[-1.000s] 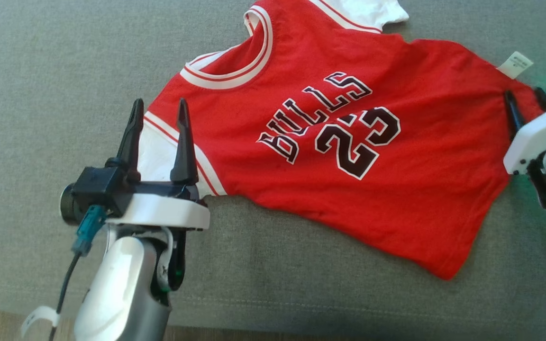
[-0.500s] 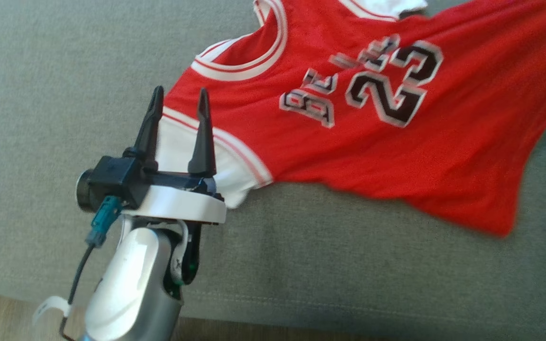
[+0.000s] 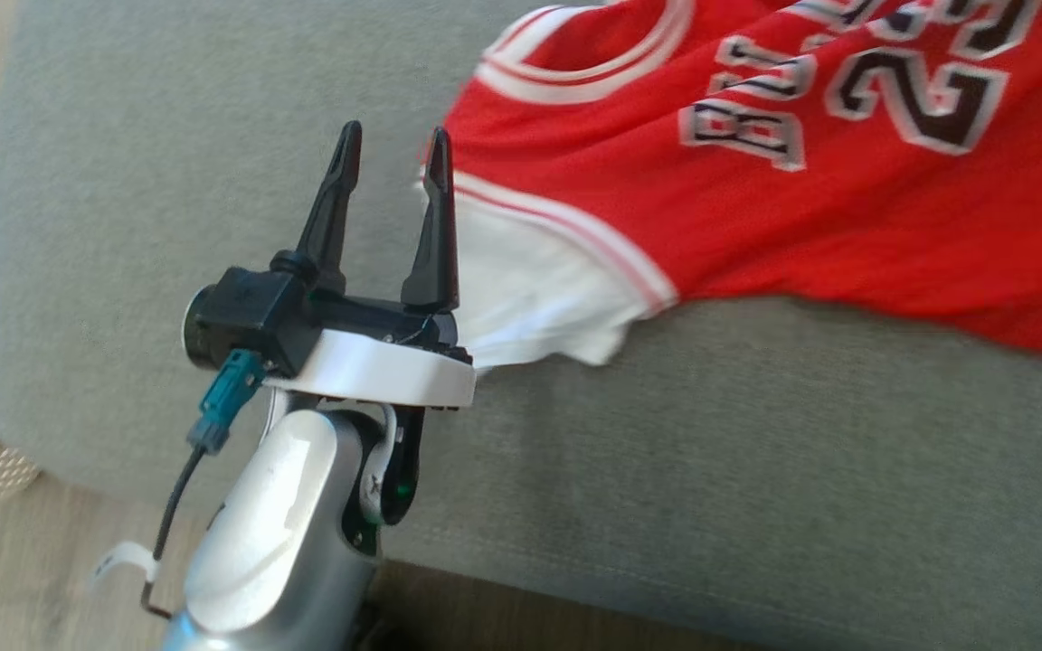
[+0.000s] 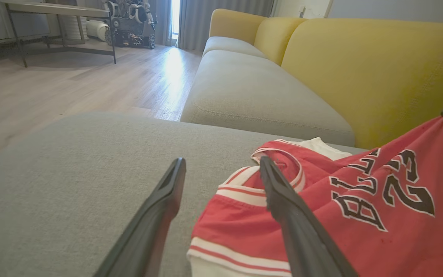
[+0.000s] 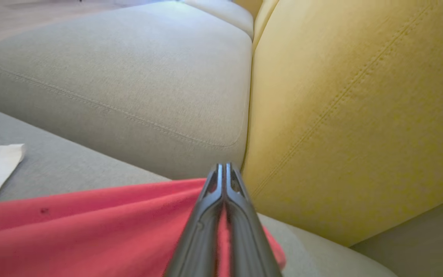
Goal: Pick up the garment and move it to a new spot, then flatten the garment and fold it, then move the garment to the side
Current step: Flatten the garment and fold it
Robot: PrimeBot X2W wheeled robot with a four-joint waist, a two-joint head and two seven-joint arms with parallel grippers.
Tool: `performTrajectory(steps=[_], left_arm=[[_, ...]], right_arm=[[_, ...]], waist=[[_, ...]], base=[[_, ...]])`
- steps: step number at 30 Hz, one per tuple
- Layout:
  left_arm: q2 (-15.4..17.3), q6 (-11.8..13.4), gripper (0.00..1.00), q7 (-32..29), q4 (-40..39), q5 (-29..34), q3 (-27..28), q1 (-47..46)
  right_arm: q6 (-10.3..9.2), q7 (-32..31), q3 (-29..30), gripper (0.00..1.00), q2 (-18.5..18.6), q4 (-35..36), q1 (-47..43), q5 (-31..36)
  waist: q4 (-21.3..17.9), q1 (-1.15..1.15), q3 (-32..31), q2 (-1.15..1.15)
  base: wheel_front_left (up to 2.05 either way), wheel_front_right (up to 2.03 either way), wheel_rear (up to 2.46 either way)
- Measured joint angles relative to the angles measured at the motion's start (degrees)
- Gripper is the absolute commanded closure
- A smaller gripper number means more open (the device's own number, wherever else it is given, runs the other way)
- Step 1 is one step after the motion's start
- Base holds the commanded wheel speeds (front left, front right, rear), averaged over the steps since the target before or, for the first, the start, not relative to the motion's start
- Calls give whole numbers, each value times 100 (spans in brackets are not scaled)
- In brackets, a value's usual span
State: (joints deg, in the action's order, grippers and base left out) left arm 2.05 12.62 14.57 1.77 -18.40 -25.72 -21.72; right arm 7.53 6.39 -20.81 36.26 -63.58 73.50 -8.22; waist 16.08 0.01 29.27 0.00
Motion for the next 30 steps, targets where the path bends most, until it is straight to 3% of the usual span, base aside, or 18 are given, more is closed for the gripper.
performTrajectory(steps=[6, 7, 8, 9, 20, 30], left_arm=[[1, 58, 0, 8, 0, -38, -15, 2], [0, 74, 0, 8, 2, -40, -19, 2], [0, 75, 0, 8, 4, -37, -23, 4], [0, 75, 0, 8, 4, -37, -23, 4], [-1, -8, 0, 9, 204, 75, 87, 110], [10, -205, 0, 9, 404, 118, 528, 798]], right_arm=[[0, 253, 176, 100, -97, -509, 211, 294], [0, 275, 174, 93, -185, -595, 181, 301], [0, 300, 176, 15, -276, -644, 131, 299], [0, 300, 176, 0, -276, -644, 131, 299], [0, 672, 88, 0, -883, -838, -537, -86], [0, 782, -289, 0, -1306, -100, -1516, -811]], waist=[[228, 1, 63, 0], [224, 0, 33, 0], [211, -1, -3, 0], [211, -1, -3, 0], [-146, -1, -652, 0], [-700, -1, -1639, 0]], base=[[0, 0, 0], [0, 0, 0], [0, 0, 0], [0, 0, 0], [0, 0, 0], [0, 0, 0]])
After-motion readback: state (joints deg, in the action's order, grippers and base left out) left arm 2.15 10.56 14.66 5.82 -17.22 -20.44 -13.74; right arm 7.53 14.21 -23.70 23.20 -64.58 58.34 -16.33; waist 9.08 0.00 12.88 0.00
